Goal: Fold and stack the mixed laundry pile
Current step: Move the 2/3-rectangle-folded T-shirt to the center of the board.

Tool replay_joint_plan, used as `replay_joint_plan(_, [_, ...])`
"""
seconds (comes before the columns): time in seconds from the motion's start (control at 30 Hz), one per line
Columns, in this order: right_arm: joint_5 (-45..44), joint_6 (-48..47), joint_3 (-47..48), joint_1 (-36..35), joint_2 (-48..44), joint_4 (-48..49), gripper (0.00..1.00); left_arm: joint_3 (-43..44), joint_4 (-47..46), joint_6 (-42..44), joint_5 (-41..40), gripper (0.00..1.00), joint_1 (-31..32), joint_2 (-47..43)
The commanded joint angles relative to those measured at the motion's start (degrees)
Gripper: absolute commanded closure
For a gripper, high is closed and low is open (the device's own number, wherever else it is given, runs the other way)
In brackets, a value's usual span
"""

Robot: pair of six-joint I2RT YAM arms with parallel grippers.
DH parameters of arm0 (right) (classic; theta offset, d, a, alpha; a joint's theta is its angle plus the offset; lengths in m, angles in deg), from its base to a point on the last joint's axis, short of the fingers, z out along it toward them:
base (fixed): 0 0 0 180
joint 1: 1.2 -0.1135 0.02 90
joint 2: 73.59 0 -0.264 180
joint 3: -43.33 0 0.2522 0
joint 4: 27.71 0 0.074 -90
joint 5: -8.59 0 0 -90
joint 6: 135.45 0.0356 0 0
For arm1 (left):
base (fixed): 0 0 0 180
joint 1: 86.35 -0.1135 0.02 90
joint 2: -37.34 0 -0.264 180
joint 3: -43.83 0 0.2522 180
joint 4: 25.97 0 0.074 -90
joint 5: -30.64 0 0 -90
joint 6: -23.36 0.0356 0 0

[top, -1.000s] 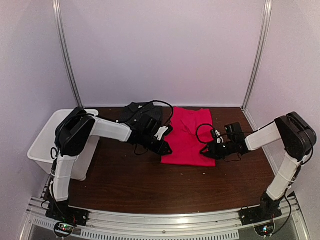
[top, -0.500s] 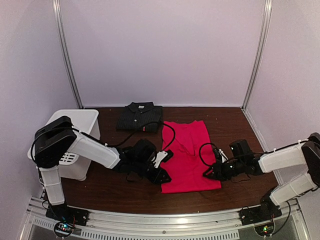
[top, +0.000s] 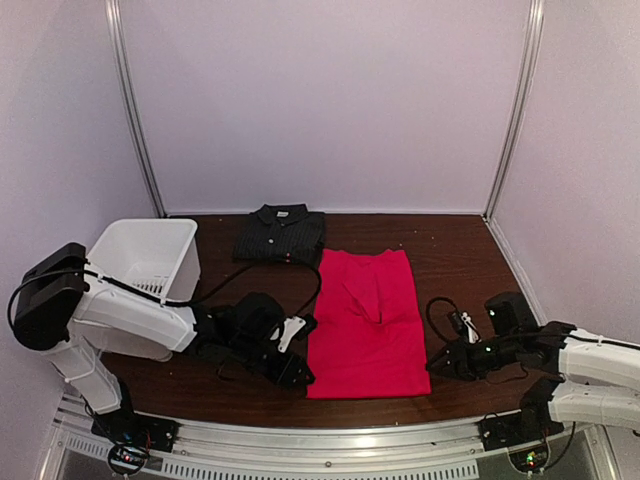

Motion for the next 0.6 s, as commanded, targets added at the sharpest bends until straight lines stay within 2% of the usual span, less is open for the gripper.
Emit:
replay_joint_plan(0.0, [-0.57,0.91,-1.26,-1.26,0.53,-5.02,0.58,-3.79,-0.04,-5.09,1.84,0.58,2.3,-2.29])
replay_joint_plan(0.13, [-0.92,1.65,-2.57,-2.67,2.97,-4.13,0.54,-6.46,-5.65,-9.7,3.83,0.56,4.32,-1.42])
replay_joint_plan(0.37, [-0.8,5.11,-6.36,-5.68,6.8,4.16,0.55,-7.27,-12.23,-13.32,4.33,0.57,5.87,1.76])
replay_joint_plan(0.47, [-0.98,5.55,-7.04,-6.1,8.5,7.21,0.58,-7.58,-13.02,-13.63,3.82,0.62,5.88,2.15])
replay_joint_plan(0.57, [-0.61,5.74,-6.96,-6.28,10.12,8.73,0.66,-7.11,-12.46,-13.06,3.56,0.73,5.85,2.13])
